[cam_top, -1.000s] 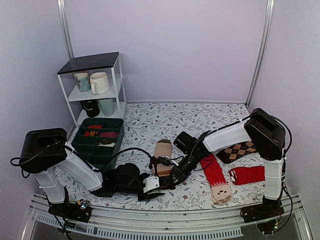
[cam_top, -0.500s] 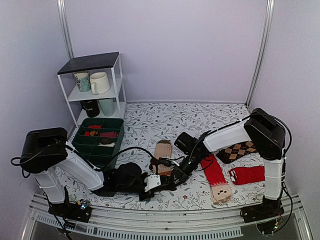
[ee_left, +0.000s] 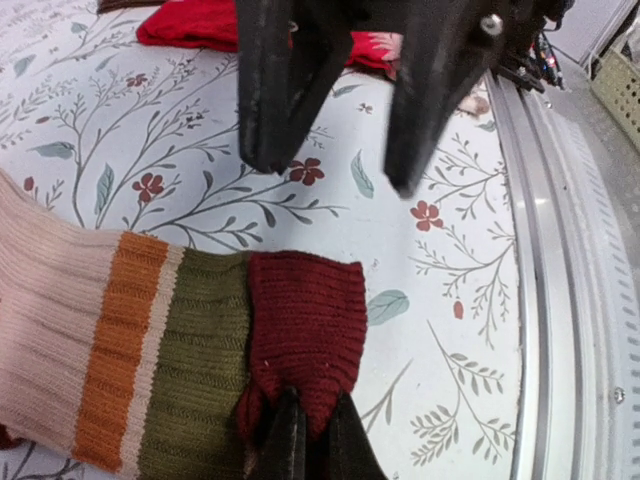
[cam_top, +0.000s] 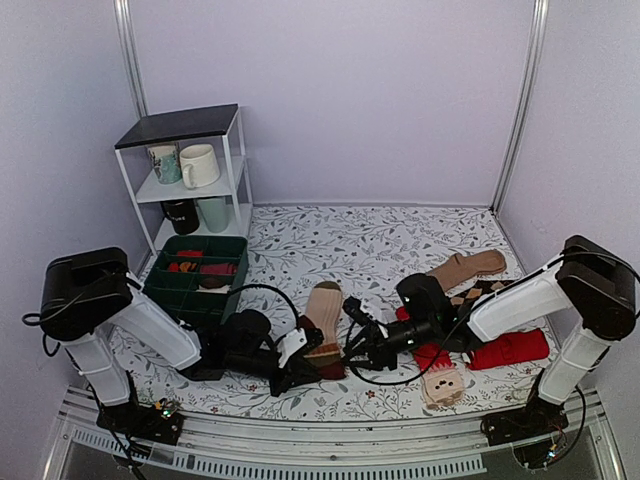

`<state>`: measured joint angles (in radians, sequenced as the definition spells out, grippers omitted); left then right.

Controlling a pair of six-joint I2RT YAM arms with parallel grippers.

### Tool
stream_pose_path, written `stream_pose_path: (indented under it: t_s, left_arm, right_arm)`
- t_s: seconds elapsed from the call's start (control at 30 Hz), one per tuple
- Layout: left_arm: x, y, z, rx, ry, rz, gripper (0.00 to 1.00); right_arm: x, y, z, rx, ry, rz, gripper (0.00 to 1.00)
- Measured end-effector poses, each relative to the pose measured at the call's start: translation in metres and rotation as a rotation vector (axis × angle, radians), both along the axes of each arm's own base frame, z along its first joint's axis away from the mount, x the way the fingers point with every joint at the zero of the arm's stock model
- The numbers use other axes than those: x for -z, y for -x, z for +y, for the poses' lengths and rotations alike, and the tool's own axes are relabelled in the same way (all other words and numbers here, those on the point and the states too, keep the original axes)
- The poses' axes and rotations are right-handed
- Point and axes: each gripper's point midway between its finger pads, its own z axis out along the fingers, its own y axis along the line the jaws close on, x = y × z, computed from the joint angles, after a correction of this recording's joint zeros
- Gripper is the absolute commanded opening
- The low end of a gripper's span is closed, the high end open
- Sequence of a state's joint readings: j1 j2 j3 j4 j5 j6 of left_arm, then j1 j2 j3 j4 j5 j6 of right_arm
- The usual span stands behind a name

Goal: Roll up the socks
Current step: Roll a pair of socks at the center of the board.

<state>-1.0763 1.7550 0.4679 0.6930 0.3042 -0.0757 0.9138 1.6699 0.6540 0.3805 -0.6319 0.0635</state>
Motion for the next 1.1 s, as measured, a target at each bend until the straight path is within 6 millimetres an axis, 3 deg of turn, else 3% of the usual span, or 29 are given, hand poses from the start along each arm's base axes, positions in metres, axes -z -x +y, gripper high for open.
stream_pose_path:
  t_s: [0.23,0.4,0.63,0.93,1.03,1.1]
  left_arm:
    - [0.002,0.001,0.002,-0.005,0.032,0.127,0.0]
    - [0.002,0.0,0.003,0.002,0.045,0.173,0.0]
    - [0.002,0.002,0.003,0.01,0.048,0.194,0.0]
    - [0.003,0.003,0.003,0.015,0.048,0.198,0.0]
    - [0.003,0.003,0.003,0.015,0.048,0.198,0.0]
    - [0.003,0.003,0.003,0.016,0.049,0.198,0.0]
  right_arm:
    - [-0.015,0.03,0.027,-0.137,-0.107,-0.305,0.33]
    - [-0.003,0.042,0.034,-0.194,-0.088,-0.393,0.34]
    - [0.036,0.034,0.026,-0.175,0.021,-0.424,0.36]
    - [0.046,0.021,0.029,-0.134,0.047,-0.472,0.37]
    - [0.047,0.017,0.032,-0.124,0.051,-0.479,0.31]
    - [0.048,0.016,0.032,-0.118,0.058,-0.479,0.18]
